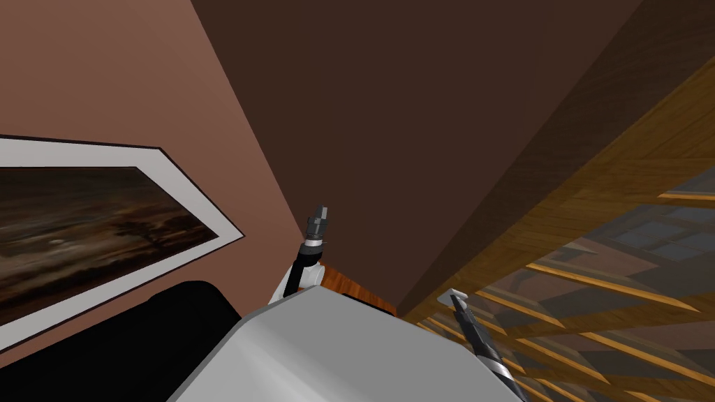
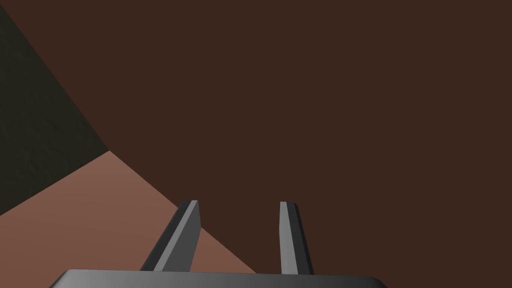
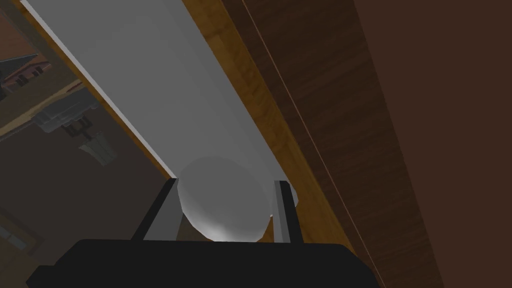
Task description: Pull the door open
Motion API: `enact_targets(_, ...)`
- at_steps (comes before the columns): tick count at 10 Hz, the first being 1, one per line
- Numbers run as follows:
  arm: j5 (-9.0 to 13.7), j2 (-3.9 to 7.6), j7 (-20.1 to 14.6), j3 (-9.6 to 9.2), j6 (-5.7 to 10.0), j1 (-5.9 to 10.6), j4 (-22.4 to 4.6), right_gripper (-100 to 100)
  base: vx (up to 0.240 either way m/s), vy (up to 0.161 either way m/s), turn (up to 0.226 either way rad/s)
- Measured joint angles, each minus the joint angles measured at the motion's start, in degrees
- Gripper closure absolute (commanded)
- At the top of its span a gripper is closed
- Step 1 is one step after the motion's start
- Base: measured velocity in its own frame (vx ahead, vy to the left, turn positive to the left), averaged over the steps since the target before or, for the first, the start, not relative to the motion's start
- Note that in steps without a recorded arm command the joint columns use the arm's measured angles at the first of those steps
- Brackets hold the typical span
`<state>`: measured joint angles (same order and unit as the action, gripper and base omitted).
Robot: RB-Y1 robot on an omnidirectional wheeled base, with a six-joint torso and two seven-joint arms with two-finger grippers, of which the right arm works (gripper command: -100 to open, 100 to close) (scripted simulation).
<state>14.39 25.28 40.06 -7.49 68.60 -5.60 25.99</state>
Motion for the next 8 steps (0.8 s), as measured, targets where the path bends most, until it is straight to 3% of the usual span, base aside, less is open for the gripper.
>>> enact_targets(8, 0.79, -0.72, -10.91, 0.43, -1.14, 0.9, 0.33, 100, -0.041, -0.02, 0.042)
